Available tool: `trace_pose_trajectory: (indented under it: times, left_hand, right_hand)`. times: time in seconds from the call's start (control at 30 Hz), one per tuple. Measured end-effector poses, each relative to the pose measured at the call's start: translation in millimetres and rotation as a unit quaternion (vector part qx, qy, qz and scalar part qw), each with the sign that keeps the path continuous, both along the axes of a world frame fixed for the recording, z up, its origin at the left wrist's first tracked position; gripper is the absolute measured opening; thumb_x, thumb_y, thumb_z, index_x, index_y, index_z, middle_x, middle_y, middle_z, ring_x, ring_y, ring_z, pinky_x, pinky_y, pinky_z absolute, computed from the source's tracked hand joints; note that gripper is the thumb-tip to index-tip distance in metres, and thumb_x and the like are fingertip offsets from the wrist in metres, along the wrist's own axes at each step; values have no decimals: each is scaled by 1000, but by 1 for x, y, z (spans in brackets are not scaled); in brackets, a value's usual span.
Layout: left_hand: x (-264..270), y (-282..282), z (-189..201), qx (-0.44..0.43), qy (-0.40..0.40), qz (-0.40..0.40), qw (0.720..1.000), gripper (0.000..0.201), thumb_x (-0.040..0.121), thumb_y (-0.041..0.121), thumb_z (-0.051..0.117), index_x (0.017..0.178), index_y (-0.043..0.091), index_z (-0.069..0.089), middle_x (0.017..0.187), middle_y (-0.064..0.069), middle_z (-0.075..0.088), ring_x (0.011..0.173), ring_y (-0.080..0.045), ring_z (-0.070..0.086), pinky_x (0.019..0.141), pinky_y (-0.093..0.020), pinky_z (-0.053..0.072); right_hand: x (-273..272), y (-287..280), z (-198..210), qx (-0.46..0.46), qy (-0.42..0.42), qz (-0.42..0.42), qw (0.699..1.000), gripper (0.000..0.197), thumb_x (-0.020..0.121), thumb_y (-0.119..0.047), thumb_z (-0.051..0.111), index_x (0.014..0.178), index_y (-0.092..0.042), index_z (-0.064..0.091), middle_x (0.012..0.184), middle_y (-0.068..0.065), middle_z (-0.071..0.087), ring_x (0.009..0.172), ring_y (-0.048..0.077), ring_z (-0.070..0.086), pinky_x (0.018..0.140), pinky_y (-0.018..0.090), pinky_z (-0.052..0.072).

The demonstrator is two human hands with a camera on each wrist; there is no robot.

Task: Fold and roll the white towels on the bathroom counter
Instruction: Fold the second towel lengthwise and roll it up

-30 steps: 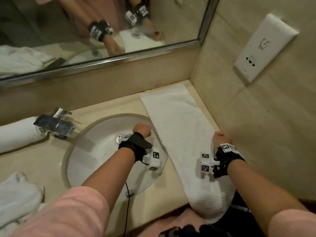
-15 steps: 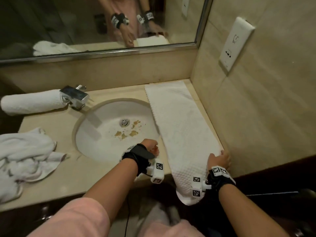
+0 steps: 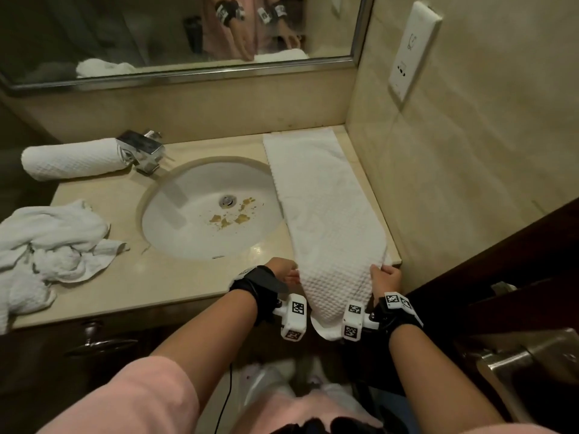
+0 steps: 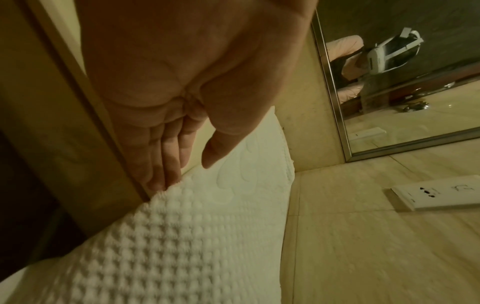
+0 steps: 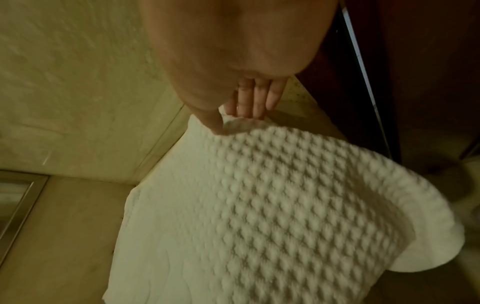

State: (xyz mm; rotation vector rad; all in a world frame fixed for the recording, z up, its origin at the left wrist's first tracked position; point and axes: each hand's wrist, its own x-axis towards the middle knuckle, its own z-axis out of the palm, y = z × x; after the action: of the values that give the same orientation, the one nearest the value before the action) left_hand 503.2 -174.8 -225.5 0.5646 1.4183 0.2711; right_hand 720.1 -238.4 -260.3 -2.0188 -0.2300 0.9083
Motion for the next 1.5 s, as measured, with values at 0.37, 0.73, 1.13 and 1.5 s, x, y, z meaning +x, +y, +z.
trace_pose_trajectory:
  times: [0.37,0.73,1.13,1.5]
  left_hand:
    - [20,8,-22,69,88,-107,988,22,89,20,59,69,13,53,79,-10,58,74,-24,57,76,-35,55]
    - [14,15,-24,92,129,-180,971,40,91,-2,45,129,-13,47,129,-28,55,115,-37,58,93,-43,53]
    - [-14,7,-23,148,256,-164,941,47,98,4,37,141,-9,26,138,-26,44,124,-38,47,99,-39,41]
    - [-38,8,-22,162,299,-143,929,53,98,12,42,143,-4,19,140,-24,40,121,-40,48,96,-42,43]
  right_hand:
    - [3,4,-11,28,89,29,995,18,89,-22,64,97,-10,54,105,16,66,97,34,64,90,56,51]
    - [-3,10,17,64,171,-30,983,35,94,-13,54,128,-9,47,127,13,57,101,31,59,91,49,48]
    - [-16,-4,-6,62,263,42,962,51,78,-2,62,126,8,49,124,29,58,110,44,59,93,55,49]
    - [-24,-14,-11,0,100,122,987,22,98,-22,51,79,-10,55,85,6,60,77,16,56,66,27,46]
